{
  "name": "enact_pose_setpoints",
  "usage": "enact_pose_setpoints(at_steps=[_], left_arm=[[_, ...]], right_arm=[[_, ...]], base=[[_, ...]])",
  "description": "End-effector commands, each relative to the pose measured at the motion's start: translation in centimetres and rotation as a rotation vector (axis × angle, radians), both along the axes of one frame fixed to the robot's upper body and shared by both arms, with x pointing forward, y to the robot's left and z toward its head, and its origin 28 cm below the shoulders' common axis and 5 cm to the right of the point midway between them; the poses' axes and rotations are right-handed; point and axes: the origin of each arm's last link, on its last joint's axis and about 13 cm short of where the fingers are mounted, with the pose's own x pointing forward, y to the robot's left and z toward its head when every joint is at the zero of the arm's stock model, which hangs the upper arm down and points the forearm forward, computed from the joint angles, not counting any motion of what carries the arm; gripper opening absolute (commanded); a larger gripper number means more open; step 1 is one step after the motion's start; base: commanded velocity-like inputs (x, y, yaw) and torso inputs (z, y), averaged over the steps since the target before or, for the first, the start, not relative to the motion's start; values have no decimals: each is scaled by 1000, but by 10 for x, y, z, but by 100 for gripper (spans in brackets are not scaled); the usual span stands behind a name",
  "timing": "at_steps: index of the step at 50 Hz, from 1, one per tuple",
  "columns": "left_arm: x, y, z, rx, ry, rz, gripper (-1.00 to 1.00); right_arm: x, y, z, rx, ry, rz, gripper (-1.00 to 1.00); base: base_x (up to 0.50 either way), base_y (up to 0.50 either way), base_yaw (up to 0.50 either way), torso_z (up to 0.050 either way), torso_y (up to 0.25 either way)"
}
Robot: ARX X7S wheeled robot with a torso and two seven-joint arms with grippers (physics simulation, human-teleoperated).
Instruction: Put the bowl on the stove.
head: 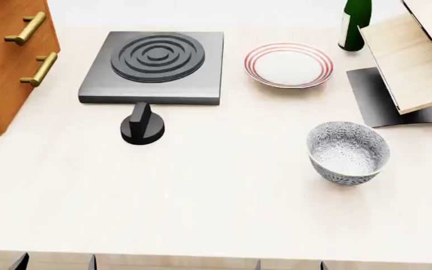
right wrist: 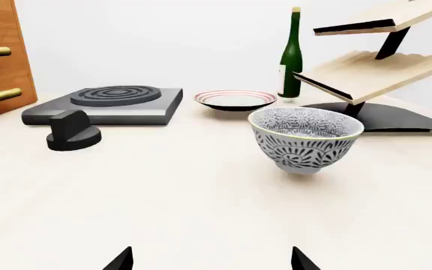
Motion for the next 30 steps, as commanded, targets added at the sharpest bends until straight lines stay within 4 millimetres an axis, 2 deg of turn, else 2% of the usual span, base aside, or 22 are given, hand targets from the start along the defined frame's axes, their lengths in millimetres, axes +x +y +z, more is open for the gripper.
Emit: enact_pose_setpoints(at_steps=[1, 30], left_arm=[[0, 0, 0, -4, -4, -9, 100], [1, 0, -2, -37, 15, -31, 100]], right_arm=[[1, -1, -1, 17, 18, -1, 100], [2, -1, -3, 47, 86, 4, 100]], base=[[0, 0, 0, 0, 0], [0, 0, 0, 0, 0]])
